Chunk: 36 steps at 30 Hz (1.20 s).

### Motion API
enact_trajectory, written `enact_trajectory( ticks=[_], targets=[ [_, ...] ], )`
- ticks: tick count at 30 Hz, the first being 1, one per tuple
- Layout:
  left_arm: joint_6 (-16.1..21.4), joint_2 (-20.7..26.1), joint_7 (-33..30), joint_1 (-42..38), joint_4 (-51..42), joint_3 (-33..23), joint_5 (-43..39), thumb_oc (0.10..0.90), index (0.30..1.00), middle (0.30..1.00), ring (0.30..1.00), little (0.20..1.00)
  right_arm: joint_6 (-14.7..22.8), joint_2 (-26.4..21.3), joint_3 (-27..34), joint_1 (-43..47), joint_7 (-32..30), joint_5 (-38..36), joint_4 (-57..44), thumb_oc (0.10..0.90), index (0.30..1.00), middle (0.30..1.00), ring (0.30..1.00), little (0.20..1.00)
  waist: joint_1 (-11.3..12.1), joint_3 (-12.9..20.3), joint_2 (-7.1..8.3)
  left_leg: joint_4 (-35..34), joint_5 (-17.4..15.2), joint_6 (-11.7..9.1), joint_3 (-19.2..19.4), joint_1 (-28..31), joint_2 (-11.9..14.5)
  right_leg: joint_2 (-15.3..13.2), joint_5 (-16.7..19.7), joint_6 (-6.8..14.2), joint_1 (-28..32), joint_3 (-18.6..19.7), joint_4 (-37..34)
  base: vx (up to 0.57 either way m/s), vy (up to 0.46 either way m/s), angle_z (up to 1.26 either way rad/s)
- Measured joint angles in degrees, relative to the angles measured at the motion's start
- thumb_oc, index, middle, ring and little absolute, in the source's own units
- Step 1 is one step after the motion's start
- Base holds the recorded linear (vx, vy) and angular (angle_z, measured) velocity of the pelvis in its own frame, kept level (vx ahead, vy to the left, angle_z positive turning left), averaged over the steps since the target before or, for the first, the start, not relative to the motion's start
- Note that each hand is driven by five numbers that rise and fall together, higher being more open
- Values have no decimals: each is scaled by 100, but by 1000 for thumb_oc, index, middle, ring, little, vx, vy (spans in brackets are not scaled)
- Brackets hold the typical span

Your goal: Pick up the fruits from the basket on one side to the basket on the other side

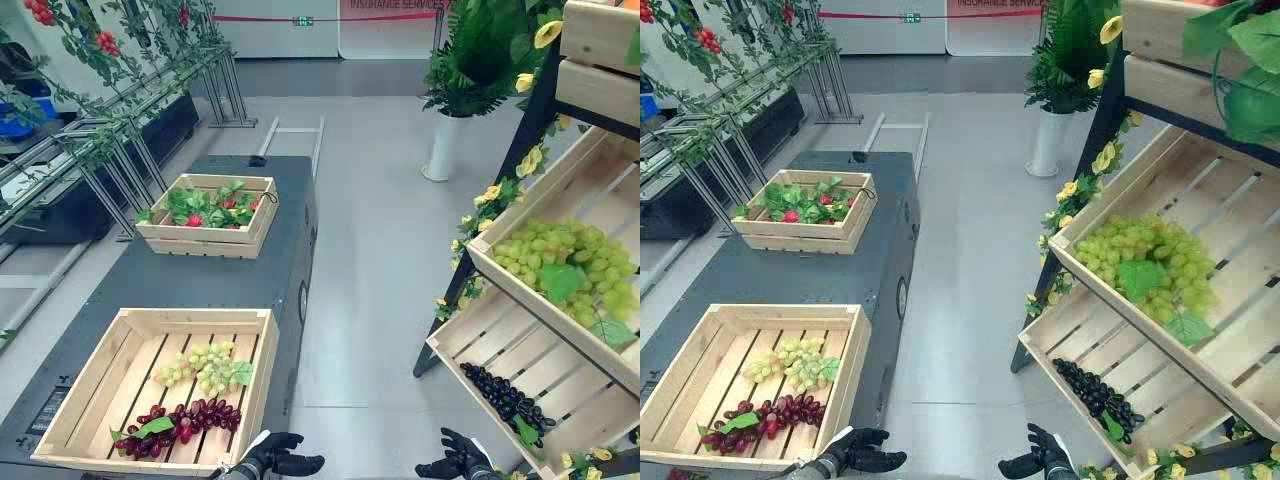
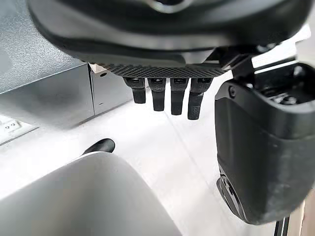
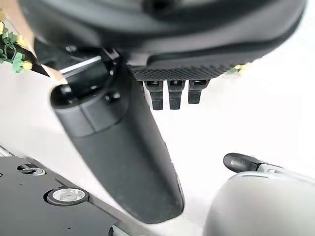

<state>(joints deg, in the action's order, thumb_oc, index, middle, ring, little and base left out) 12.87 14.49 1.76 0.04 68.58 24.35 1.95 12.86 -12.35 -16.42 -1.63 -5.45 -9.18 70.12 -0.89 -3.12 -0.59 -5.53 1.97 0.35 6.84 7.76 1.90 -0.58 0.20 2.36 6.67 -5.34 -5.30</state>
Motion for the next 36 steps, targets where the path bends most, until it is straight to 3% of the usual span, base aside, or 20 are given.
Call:
enact_trajectory(
  ticks=[23, 29, 32, 35, 36],
  targets=[
    [64, 20, 48, -15, 0, 6, 8, 800, 900, 900, 900, 900, -4, 7, -10, 2, 6, 1, 0, 800, 900, 900, 900, 900, 8, -17, 27, 0, 0, 0, 15, 4, 0, 0, 2, 3, -1, 4, 0, 1, 1, 3],
    [492, 74, 3, -33, -57, 193, 134, 800, 900, 900, 900, 900, -4, 7, -15, 5, 28, 0, -1, 800, 900, 900, 900, 900, 8, -36, 42, 0, 0, 0, 17, 4, 0, 0, 2, 4, -1, 4, 0, 0, 0, 0],
    [920, 199, -137, -47, -279, 537, 461, 800, 900, 900, 900, 900, -8, 3, -27, 25, 57, -1, -8, 800, 900, 900, 900, 900, 7, -77, 50, 0, 0, 0, 27, 0, 1, -1, 3, 5, -7, 4, 0, -12, 1, 0],
    [1203, 272, -714, -87, -804, 684, 801, 800, 900, 900, 900, 900, -71, -14, -64, 134, 96, -2, -21, 800, 900, 900, 900, 900, 8, -181, 38, 0, 2, 0, 35, -26, 0, -3, 11, 14, -35, 4, 0, -12, 1, 0],
    [1276, 353, -1246, -116, -1158, 674, 1137, 800, 900, 900, 900, 900, -95, -15, -67, 173, 105, -2, -21, 800, 900, 900, 900, 900, 27, -237, 38, 0, 4, -1, 27, -38, 1, -3, 16, 13, -42, -6, 1, 0, 0, 0]
  ],
)
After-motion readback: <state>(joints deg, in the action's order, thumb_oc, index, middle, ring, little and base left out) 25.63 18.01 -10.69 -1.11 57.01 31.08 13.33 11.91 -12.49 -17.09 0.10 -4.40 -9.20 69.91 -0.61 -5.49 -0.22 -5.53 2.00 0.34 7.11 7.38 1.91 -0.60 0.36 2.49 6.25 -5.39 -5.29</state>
